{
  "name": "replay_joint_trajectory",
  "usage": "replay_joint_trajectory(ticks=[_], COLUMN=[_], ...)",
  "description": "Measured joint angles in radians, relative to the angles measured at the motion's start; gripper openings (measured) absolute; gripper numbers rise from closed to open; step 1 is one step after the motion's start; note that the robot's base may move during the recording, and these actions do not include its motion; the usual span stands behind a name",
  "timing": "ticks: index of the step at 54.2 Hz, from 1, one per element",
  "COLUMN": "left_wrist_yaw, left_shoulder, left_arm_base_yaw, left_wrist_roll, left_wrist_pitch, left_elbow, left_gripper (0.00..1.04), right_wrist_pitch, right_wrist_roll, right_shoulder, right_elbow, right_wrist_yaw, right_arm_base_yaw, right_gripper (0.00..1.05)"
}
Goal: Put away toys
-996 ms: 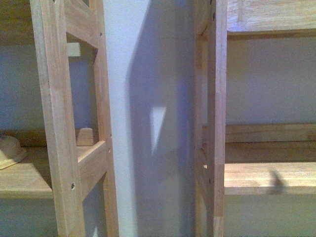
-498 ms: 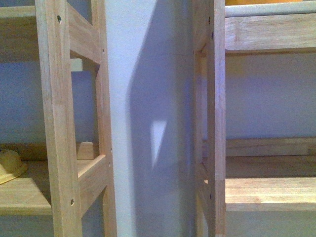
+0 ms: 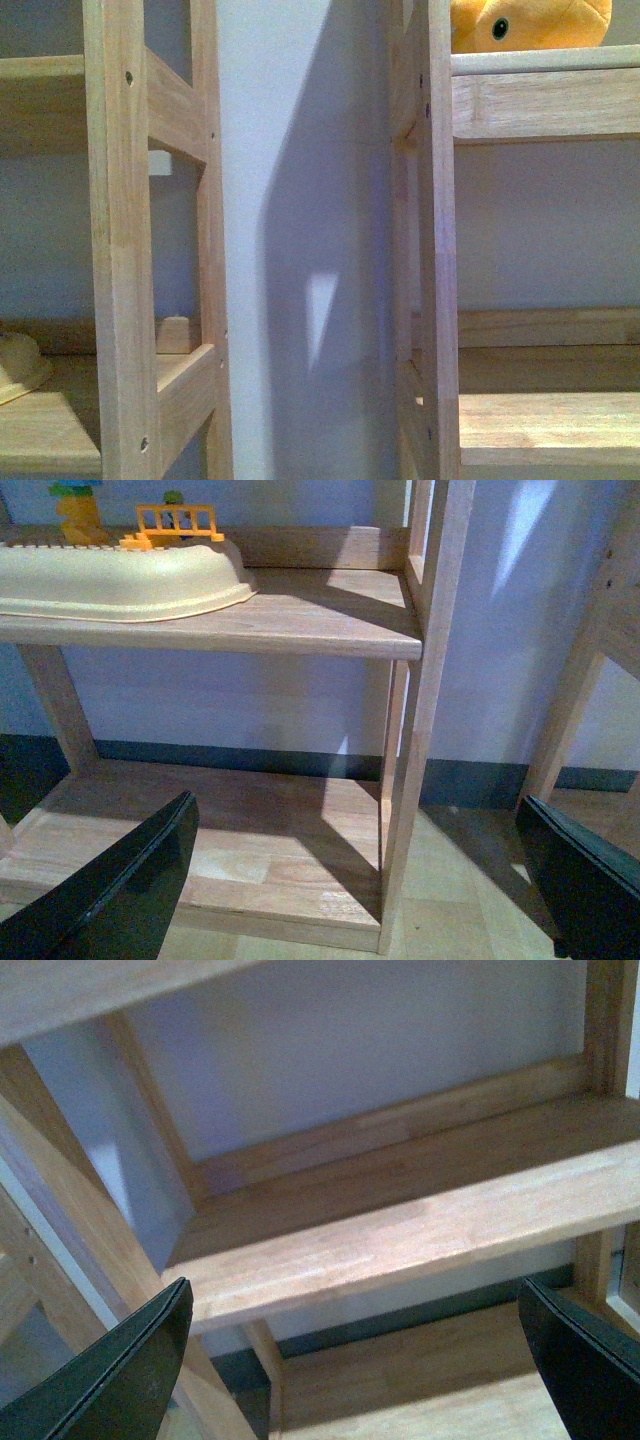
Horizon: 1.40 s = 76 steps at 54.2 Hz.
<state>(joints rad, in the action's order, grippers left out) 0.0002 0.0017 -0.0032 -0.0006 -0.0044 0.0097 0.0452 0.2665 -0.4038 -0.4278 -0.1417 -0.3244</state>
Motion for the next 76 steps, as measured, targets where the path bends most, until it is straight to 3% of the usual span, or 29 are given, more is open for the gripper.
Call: replay_joint_trajectory(ticks=[9, 12, 16, 24, 36, 43, 76], left_wrist_yaw=[0.0, 0.0, 0.0, 0.0, 0.0, 0.0, 0.0], left_shoulder=[0.0, 0.0, 0.0, 0.0, 0.0, 0.0, 0.0], left_arm_base_yaw=[0.0, 0.0, 0.0, 0.0, 0.0, 0.0, 0.0], left_wrist_roll=[0.0, 0.0, 0.0, 0.0, 0.0, 0.0, 0.0], left_wrist_pitch=[0.0, 0.0, 0.0, 0.0, 0.0, 0.0, 0.0], left_elbow=[0.0, 0.0, 0.0, 0.0, 0.0, 0.0, 0.0], left_gripper=[0.99, 0.99, 0.99, 0.99, 0.99, 0.99, 0.99], right_wrist_pitch=[0.0, -0.032, -0.066, -0.09, -0.093, -0.087, -0.055], right_wrist_roll=[-0.002, -0.038, -0.134, -0.216, -0.25, -0.258, -0.262], right_shoulder=[0.008, 0.009, 0.026, 0.107, 0.223, 0.259, 0.351], right_elbow=[0.006, 0.0, 0.022, 0.101, 0.206, 0.252, 0.373], right_wrist_yaw=[0.008, -0.061, -0.142, -0.118, -0.029, 0.126, 0.138], right_arm_base_yaw=[0.008, -0.003, 0.007, 0.058, 0.15, 0.284, 0.32], right_gripper=[0.98, 0.94, 0.82, 0.6, 0.24, 0.03, 0.04])
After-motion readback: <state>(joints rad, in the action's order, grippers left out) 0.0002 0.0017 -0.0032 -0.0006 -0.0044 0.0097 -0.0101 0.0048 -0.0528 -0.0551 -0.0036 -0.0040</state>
